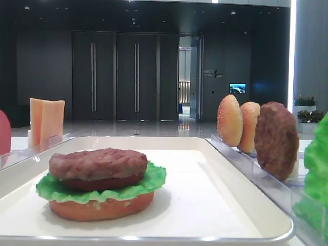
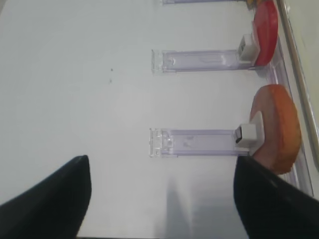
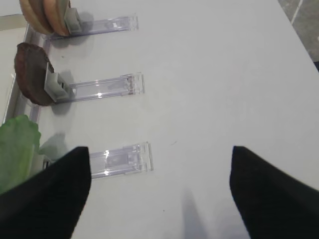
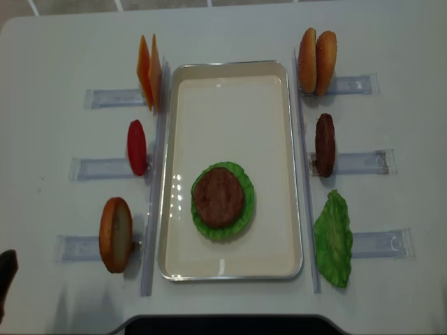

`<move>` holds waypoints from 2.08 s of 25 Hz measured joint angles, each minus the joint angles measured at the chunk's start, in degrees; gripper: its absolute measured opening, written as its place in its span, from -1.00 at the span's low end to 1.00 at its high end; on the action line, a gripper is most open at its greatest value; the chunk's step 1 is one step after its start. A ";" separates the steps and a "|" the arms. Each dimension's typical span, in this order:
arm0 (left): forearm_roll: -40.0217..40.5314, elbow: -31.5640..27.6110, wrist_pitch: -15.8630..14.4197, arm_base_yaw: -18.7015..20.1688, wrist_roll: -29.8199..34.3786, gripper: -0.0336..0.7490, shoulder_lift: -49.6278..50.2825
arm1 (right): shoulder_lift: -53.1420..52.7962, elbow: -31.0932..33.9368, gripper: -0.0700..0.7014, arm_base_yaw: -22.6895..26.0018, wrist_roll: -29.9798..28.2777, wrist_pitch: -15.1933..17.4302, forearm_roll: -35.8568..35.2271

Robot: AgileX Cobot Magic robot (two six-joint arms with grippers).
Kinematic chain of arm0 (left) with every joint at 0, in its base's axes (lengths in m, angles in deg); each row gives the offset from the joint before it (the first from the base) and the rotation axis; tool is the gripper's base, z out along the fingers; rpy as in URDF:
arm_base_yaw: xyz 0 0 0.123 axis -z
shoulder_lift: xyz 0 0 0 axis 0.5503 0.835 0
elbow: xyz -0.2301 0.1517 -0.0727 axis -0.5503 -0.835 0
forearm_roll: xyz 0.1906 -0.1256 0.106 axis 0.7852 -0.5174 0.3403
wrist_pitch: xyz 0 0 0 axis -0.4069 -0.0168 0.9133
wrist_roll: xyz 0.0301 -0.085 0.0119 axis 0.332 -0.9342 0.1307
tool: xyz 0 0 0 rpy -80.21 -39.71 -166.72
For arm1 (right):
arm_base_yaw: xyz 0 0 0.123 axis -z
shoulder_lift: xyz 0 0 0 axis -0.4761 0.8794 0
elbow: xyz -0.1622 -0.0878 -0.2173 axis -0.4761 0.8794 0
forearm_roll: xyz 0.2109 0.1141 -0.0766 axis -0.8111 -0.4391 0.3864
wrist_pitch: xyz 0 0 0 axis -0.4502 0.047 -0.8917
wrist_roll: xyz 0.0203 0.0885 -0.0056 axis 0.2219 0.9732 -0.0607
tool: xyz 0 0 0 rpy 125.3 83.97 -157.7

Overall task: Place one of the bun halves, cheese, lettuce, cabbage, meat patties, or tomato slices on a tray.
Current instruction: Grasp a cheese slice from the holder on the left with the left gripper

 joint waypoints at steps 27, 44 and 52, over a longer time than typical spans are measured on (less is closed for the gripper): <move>-4.84 56.87 -6.67 0.00 3.22 0.85 76.30 | 0.00 0.00 0.60 0.00 0.00 0.05 0.00; -8.34 76.23 -6.88 0.00 1.32 0.86 99.66 | 0.00 0.00 0.60 0.00 0.00 0.05 0.00; -9.69 83.33 -6.88 0.00 0.51 0.86 105.24 | 0.00 0.00 0.60 0.00 0.00 0.05 0.00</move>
